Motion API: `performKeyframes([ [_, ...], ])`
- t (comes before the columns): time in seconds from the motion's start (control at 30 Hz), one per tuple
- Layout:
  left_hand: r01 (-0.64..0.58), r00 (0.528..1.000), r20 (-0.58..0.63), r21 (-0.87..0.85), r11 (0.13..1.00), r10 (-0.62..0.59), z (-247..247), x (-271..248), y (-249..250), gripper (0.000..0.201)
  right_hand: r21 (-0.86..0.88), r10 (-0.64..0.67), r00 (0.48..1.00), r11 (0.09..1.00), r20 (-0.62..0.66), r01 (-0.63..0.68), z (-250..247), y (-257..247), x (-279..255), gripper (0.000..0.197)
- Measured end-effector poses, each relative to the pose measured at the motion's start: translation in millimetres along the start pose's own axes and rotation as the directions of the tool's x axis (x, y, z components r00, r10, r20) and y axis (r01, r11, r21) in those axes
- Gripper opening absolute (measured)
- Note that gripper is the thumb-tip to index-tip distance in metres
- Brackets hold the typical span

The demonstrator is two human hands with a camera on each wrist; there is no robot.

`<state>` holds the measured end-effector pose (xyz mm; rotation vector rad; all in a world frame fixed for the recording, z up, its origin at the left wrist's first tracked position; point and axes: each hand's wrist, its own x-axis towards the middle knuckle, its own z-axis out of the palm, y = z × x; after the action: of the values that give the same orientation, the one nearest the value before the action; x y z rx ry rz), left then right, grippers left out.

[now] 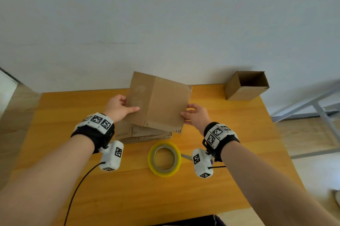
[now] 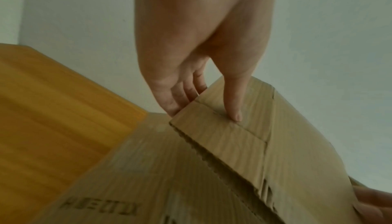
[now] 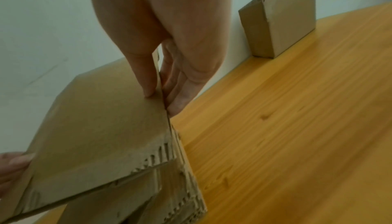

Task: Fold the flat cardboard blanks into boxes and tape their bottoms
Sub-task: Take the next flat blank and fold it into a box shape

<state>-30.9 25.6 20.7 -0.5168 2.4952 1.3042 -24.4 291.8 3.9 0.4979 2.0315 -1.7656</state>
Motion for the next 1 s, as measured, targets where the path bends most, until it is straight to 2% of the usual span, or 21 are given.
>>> performKeyframes([
  [0.2, -0.142, 0.985, 0.079, -0.099, 0.985, 0.150, 40, -21, 36, 0.075, -0.032, -0.070, 0.997, 0.997, -0.038, 0.069, -61, 1, -14, 0.039],
  [0.33, -0.192, 0.977, 0.076, -0.062, 0.979, 0.197, 80, -33, 56, 0.060, -0.009, -0.079, 0.994, 0.997, -0.075, 0.079, -103, 10, -22, 0.025],
  [0.47, -0.210, 0.974, 0.079, -0.031, 0.977, 0.212, 116, -39, 65, 0.038, -0.040, -0.073, 0.991, 0.997, -0.110, 0.069, -137, 25, -21, 0.034],
  [0.53, -0.194, 0.978, 0.080, 0.002, 0.981, 0.193, 130, -40, 67, 0.033, -0.074, -0.071, 0.990, 0.995, -0.122, 0.062, -151, 32, -19, 0.036],
  [0.6, -0.164, 0.983, 0.084, 0.007, 0.987, 0.162, 144, -43, 71, 0.039, -0.109, -0.061, 0.990, 0.993, -0.131, 0.047, -163, 40, -15, 0.037],
  [0.8, -0.046, 0.991, 0.122, -0.146, 0.988, 0.064, 179, -50, 81, 0.045, -0.272, -0.090, 0.986, 0.961, -0.138, 0.049, -179, 58, -5, 0.040],
  [1.0, 0.082, 0.985, 0.173, -0.297, 0.951, -0.031, 192, -46, 82, 0.048, -0.308, -0.120, 0.985, 0.948, -0.122, 0.077, -184, 57, 3, 0.041],
])
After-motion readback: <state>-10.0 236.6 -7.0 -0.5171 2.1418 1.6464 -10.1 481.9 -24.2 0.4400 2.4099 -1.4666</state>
